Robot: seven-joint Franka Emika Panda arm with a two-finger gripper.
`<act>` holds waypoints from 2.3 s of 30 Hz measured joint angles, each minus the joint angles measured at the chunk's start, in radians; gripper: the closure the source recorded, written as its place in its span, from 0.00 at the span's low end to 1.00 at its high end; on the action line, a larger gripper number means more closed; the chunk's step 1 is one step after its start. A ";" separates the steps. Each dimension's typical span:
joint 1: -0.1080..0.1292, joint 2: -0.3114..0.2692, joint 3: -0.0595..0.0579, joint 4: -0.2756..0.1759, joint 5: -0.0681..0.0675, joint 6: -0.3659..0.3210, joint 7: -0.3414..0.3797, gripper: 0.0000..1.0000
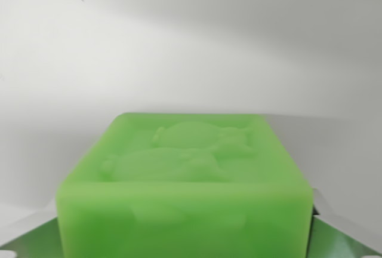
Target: Stack cube
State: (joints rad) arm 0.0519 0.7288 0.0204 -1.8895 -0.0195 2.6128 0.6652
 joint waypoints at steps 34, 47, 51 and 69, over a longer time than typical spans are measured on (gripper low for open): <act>0.000 -0.022 0.000 -0.006 0.000 -0.012 0.000 1.00; 0.000 -0.068 0.000 -0.021 0.000 -0.042 0.000 1.00; 0.000 -0.087 0.000 -0.025 0.000 -0.057 0.000 1.00; 0.000 -0.180 0.001 -0.043 0.000 -0.130 0.000 1.00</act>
State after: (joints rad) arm 0.0518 0.5485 0.0213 -1.9321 -0.0195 2.4825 0.6651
